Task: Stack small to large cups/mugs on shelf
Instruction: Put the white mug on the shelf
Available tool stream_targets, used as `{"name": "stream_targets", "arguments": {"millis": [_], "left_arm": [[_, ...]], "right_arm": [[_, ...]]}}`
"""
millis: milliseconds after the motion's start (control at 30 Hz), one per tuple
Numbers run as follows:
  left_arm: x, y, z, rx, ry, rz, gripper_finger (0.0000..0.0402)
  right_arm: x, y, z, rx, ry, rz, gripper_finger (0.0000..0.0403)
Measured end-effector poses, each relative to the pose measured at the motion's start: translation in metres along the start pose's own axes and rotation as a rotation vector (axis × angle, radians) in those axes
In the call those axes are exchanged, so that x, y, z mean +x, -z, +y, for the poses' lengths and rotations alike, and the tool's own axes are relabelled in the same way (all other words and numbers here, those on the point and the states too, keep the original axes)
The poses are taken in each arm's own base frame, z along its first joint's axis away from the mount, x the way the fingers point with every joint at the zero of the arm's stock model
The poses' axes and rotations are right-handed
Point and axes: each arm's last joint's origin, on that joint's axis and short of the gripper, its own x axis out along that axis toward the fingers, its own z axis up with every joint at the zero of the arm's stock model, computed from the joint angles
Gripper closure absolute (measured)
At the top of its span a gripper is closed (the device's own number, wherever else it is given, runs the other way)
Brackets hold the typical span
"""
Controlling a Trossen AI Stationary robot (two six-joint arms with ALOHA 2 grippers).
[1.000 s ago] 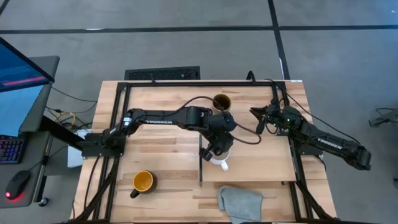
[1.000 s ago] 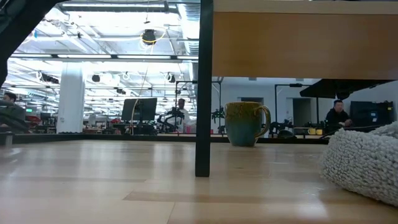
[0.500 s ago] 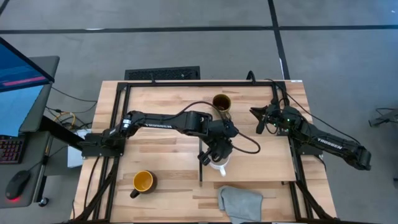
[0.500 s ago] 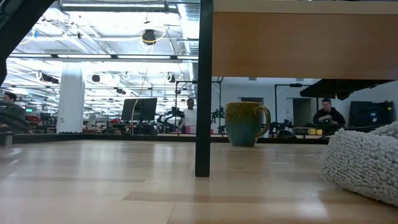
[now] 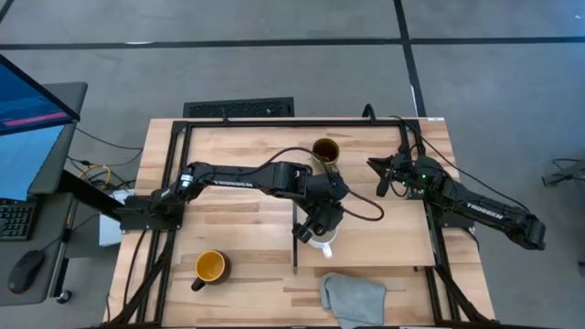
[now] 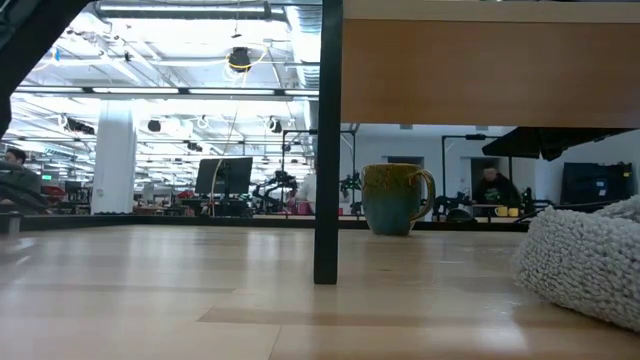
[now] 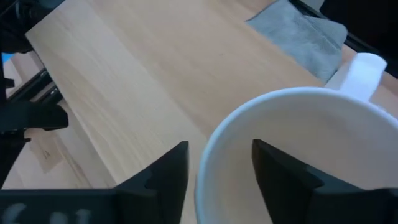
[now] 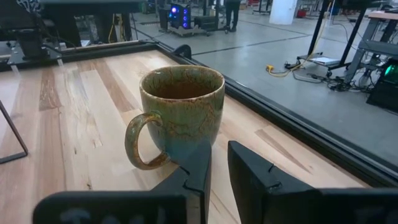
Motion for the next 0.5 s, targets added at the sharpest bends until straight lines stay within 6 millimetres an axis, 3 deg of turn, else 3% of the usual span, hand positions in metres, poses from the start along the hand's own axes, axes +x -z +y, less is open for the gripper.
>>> {"name": "stream_targets", "arguments": {"millis": [233,500], "left_arm": [[-0.0002,-0.0023,-0.0022,0.032,-0.028,0.014,0.0177],[0.0003,-0.0048,-0.0058,0.043,-0.041,0.023,0.0168]], "right_arm": [[0.0000,0.0000,0.0000,0.000,0.000,0.000,0.0326],[0.0000,0.0000,0.0000,0.000,0.000,0.000,0.0326]]}}
